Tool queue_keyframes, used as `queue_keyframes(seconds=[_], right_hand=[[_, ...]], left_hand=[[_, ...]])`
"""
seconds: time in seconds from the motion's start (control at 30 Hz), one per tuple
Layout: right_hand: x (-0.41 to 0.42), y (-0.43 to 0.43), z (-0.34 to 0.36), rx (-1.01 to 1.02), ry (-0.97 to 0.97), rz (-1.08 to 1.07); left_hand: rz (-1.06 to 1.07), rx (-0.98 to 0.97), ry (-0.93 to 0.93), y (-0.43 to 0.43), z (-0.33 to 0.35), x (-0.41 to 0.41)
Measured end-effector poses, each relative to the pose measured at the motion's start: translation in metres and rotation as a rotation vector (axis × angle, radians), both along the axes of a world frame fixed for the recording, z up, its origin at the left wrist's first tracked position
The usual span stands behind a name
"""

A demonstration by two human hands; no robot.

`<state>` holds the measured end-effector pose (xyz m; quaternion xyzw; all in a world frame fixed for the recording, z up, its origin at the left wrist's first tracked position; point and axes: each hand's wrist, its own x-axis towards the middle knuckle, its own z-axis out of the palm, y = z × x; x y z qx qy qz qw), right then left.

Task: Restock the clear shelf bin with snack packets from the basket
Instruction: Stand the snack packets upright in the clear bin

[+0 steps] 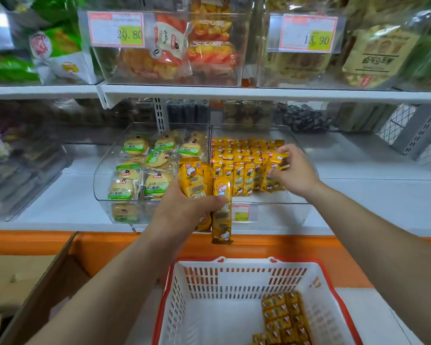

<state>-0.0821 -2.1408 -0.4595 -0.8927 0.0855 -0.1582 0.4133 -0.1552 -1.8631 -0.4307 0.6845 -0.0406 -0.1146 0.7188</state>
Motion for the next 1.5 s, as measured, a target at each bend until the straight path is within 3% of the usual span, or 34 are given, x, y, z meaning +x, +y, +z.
queue_keyframes(seconds=[0.13,0.3,0.5,0.7,0.8,0.93,1.03,1.13,1.27,1.37,1.5], right_hand=[[0.042,-0.007,-0.026,-0.107,0.101,0.034],[0.066,-0.005,-0.045,-0.185,0.087,-0.010],[0.063,-0.004,-0.046,-0.135,0.103,-0.041],[0.028,0.004,-0.013,-0.229,0.115,-0.017],[-0.018,0.018,0.013,-0.029,0.074,0.097],[-0.089,0.045,0.031,0.301,0.162,0.416],[-0.123,0.060,0.031,0.362,0.197,0.514],[-0.128,0.064,0.029,0.324,0.172,0.484],[-0.128,0.053,0.029,0.447,0.246,0.477],[-0.121,0.037,0.026,0.353,0.236,0.399],[-0.098,0.009,0.027,0.187,0.056,0.226]], left_hand=[[0.007,0.017,-0.008,0.003,-0.004,0.010],[0.032,0.050,-0.009,0.007,-0.010,0.021],[0.022,0.042,0.001,0.003,-0.011,0.025],[0.031,0.021,0.024,-0.006,-0.011,0.023],[0.021,0.006,0.050,-0.012,-0.011,0.019],[-0.008,-0.009,0.064,-0.025,-0.011,0.006],[-0.033,-0.016,0.063,-0.035,-0.010,-0.004],[-0.022,-0.037,0.078,-0.039,-0.011,-0.010],[-0.025,-0.043,0.096,-0.036,-0.012,-0.015],[-0.023,-0.014,0.099,-0.032,-0.014,-0.015],[0.001,-0.022,0.101,-0.031,-0.015,-0.017]])
